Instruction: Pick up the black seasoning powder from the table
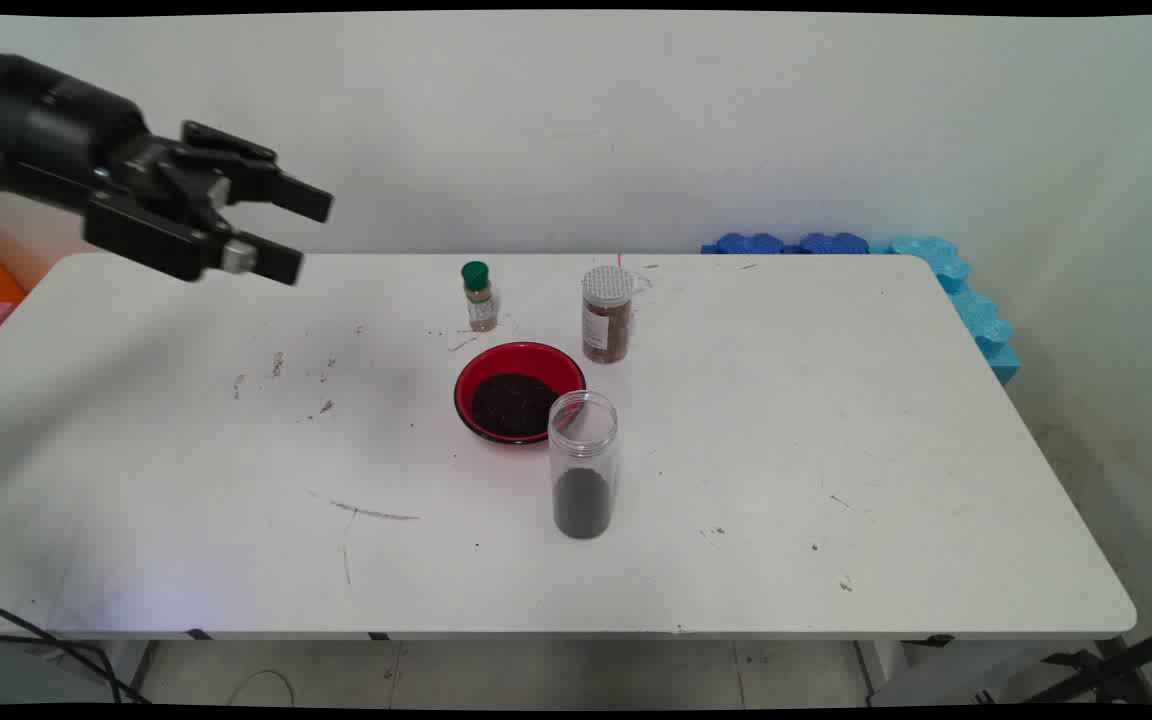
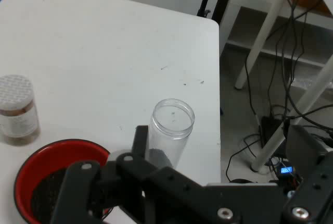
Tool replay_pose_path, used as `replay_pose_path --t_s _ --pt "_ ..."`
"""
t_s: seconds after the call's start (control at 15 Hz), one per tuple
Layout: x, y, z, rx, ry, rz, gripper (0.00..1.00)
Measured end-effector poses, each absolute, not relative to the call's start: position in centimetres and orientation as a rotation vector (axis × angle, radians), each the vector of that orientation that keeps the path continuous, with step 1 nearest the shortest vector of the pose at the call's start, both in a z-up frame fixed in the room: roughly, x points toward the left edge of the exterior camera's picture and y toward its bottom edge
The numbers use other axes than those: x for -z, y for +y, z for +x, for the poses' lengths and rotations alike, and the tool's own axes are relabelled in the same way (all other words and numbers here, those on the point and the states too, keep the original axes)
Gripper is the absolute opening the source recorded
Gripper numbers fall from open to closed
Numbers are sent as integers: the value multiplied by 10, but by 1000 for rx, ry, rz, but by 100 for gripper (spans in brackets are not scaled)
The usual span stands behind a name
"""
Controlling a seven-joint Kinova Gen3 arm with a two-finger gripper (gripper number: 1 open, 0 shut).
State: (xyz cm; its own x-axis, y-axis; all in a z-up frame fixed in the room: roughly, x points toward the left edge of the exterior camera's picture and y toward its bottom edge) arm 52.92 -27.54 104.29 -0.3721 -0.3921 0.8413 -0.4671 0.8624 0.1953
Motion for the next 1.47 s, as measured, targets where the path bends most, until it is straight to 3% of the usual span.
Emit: replay_pose_path --t_s 0.4,1.47 --pt "-1015 -277 484 -120 -2017 654 100" --pt "-888 -267 424 -174 -2079 671 100"
